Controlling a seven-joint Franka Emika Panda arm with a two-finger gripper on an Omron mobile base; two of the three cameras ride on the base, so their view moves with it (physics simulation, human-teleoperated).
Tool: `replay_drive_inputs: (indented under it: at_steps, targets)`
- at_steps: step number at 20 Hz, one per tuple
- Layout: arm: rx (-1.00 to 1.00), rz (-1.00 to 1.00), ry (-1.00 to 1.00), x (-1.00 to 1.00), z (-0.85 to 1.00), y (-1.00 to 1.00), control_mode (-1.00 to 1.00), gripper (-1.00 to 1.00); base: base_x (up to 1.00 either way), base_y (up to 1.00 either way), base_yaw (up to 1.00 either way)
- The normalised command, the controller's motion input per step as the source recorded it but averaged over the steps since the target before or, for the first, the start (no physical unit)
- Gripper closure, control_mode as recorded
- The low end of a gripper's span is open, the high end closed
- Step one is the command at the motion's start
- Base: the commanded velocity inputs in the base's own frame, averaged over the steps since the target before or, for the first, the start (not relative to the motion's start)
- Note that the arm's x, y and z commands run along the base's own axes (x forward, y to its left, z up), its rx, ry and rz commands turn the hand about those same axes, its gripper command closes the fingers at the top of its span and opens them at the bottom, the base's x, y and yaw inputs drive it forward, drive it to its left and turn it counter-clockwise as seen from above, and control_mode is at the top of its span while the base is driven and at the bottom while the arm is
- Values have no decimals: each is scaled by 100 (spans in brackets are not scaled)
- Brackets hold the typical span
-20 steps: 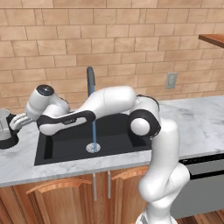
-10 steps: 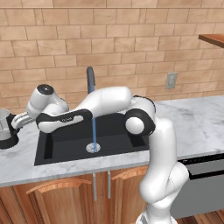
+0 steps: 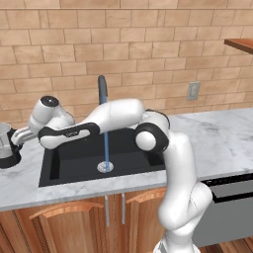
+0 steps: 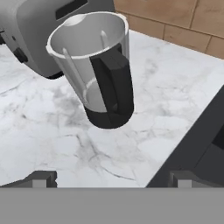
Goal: Turn on the sink faucet and place the jug under the water for a few seconds to fill it up.
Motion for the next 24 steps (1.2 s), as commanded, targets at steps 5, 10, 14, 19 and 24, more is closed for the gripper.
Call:
replay_drive_inputs:
  at_steps: [5, 10, 14, 19, 24]
  targets:
    - [0, 0, 3, 19, -11, 16, -100, -100, 0, 0, 0]
    - [0, 0, 2, 23, -13, 15, -100, -100, 0, 0, 0]
    - [0, 0, 2, 26, -12, 20, -100, -100, 0, 0, 0]
    - [-1, 0, 3, 18, -11, 25, -100, -100, 0, 0, 0]
    - [-3, 0, 5, 19, -17, 22, -100, -100, 0, 0, 0]
